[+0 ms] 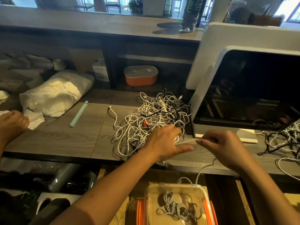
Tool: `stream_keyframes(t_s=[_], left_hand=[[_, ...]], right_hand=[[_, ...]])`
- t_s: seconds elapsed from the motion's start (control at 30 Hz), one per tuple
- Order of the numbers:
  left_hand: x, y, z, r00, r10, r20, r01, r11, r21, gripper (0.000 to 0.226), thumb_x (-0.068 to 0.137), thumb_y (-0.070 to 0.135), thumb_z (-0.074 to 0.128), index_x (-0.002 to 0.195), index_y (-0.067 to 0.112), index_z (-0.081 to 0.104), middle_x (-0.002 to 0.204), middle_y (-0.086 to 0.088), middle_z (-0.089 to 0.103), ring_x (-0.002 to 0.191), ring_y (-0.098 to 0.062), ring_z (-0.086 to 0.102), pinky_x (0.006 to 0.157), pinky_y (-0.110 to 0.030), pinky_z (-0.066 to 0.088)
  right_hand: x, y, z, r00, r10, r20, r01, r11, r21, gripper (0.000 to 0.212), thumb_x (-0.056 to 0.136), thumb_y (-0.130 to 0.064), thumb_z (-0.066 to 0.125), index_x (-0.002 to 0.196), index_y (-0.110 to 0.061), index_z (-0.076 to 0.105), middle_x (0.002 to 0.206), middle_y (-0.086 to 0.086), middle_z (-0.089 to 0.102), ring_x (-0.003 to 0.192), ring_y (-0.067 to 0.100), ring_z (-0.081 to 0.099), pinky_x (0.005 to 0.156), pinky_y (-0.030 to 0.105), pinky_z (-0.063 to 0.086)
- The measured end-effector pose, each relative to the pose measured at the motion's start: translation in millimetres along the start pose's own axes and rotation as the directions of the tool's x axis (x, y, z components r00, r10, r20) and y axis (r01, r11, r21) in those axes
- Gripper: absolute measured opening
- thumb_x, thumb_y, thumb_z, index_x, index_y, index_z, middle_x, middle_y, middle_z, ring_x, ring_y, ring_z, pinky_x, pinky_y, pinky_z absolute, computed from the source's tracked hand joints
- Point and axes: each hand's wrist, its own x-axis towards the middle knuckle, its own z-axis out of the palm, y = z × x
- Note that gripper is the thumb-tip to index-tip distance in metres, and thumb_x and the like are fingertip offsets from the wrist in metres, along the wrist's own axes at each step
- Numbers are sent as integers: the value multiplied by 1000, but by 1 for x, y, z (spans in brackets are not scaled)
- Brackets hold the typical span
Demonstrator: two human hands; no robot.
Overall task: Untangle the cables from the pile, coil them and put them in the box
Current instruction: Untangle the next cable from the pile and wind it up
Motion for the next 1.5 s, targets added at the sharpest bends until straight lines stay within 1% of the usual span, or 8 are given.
stream_keyframes(t_s=[0.2,0.3,0.5,0.7,0.87,1.1,1.3,1.5], left_hand=[[-10,9,8,995,-67,71,80,978,-194,35,92,25,55,126,27,55,121,2,59,105,-19,55,85,-33,46],[-9,23,-6,971,-173,164,230,502,-833,40,97,16,48,137,20,47,133,-1,54,116,-14,51,95,-28,44],[4,51,-16,962,-268,47,41,-27,-999,20,100,13,39,111,19,55,80,1,58,68,-4,60,63,-17,50],[15,42,-7,804,-498,-324,210,748,-629,9,96,22,49,101,26,56,97,5,56,77,-12,54,57,-26,43],[14,19,-12,871,-323,-369,308,946,-101,27,96,34,48,119,23,55,109,-2,55,94,-19,55,67,-26,31],[-5,8,-3,980,-167,-106,169,986,8,91,69,89,20,122,22,51,111,0,53,89,-13,47,71,-28,30],[-14,0,5,989,-131,67,115,972,205,38,86,33,57,122,22,53,110,-1,61,99,-23,59,77,-32,43],[-15,12,-7,934,-156,320,351,561,-750,41,95,9,48,134,22,51,116,-6,59,86,-14,57,65,-20,45]], right_hand=[[3,10,-1,993,50,-111,-35,991,133,9,89,-28,59,80,-25,61,76,0,61,71,15,56,57,26,41],[3,9,18,981,144,-128,-104,955,278,18,93,-28,52,79,-20,60,69,4,58,60,16,52,53,27,39],[-8,-14,57,992,66,106,-97,945,313,31,100,-29,36,79,-16,56,64,-1,54,55,12,50,54,31,43],[-7,-19,49,977,-27,213,-23,973,231,14,97,-24,49,91,-29,60,74,-6,60,57,2,54,57,22,43],[-9,-15,37,994,-6,111,-2,998,66,9,93,-30,56,92,-28,64,81,-12,61,77,3,58,67,21,48],[-8,-2,5,1000,31,-4,-31,999,-26,11,83,-38,64,80,-28,61,73,-9,58,67,4,54,54,16,34],[-7,10,-14,997,63,-43,-61,997,47,8,88,-30,60,82,-25,62,78,-1,60,74,13,56,57,23,40],[1,26,17,951,252,-181,-188,932,308,18,93,-29,54,86,-15,64,74,3,60,65,16,54,54,26,42]])
